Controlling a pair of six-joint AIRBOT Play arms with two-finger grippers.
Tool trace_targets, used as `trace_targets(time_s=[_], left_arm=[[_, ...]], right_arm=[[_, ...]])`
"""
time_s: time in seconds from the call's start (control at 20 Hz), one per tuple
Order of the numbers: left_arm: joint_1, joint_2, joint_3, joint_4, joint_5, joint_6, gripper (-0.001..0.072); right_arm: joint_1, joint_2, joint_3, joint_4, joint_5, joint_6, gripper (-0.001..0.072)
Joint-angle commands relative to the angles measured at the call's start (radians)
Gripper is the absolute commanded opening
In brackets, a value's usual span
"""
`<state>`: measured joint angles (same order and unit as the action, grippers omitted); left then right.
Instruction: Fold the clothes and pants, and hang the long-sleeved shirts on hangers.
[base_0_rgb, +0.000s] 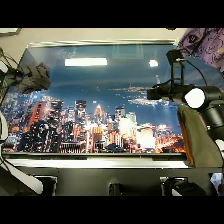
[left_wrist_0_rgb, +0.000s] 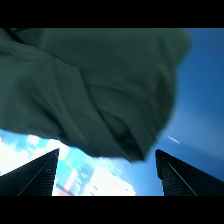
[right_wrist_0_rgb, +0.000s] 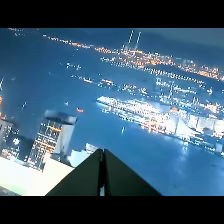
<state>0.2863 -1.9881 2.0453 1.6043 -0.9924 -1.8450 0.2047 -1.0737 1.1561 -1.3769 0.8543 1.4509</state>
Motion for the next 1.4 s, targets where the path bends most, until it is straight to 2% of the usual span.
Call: trace_targets(time_s=[0.0, 0.2, 0.4, 0.45, 0.5, 0.55, 0.75, 0.85, 0.9, 1.05, 1.15, 1.25, 1.35], left_arm=[[0.051, -0.145, 0.029, 0.005, 0.111, -0.023, 0.0714], [0.056, -0.172, 0.029, 0.003, 0.209, 0.005, 0.0713], [0.019, -0.173, -0.024, -0.004, 0.492, 0.004, 0.0709], [0.008, -0.173, -0.035, -0.008, 0.524, 0.004, 0.0620], [-0.004, -0.170, -0.033, -0.008, 0.487, 0.005, 0.0232], [-0.013, -0.160, -0.026, -0.010, 0.413, 0.006, 0.0018], [-0.046, -0.068, -0.022, -0.124, 0.034, 0.015, 0.0015], [-0.086, 0.017, -0.033, -0.240, -0.100, 0.084, 0.0014], [-0.121, 0.082, -0.062, -0.280, -0.135, 0.108, 0.0013], [-0.259, 0.326, -0.218, -0.313, -0.206, 0.109, 0.0012], [-0.377, 0.518, -0.379, -0.388, -0.211, 0.100, 0.0013], [-0.498, 0.673, -0.514, -0.450, -0.213, 0.048, 0.0015], [-0.632, 0.792, -0.639, -0.449, -0.207, -0.047, 0.0015]], right_arm=[[0.001, -0.001, 0.001, 0.000, 0.000, 0.000, 0.0037], [0.001, -0.001, 0.001, 0.000, 0.000, 0.000, 0.0037], [0.001, -0.001, 0.001, 0.000, 0.000, 0.000, 0.0037], [0.001, -0.001, 0.001, 0.000, 0.000, 0.000, 0.0037], [0.001, -0.001, 0.001, 0.000, 0.000, 0.000, 0.0037], [0.001, -0.001, 0.001, 0.000, 0.000, 0.000, 0.0037], [0.001, -0.001, 0.001, 0.000, 0.000, 0.000, 0.0037], [0.001, -0.001, 0.001, 0.000, 0.000, 0.000, 0.0037], [0.001, -0.001, 0.001, 0.000, 0.000, 0.000, 0.0037], [0.001, -0.001, 0.001, 0.000, 0.000, 0.000, 0.0037], [0.001, -0.001, 0.001, 0.000, 0.000, 0.000, 0.0037], [0.001, -0.001, 0.001, 0.000, 0.000, 0.000, 0.0037], [0.001, -0.001, 0.001, 0.000, 0.000, 0.000, 0.0037]])
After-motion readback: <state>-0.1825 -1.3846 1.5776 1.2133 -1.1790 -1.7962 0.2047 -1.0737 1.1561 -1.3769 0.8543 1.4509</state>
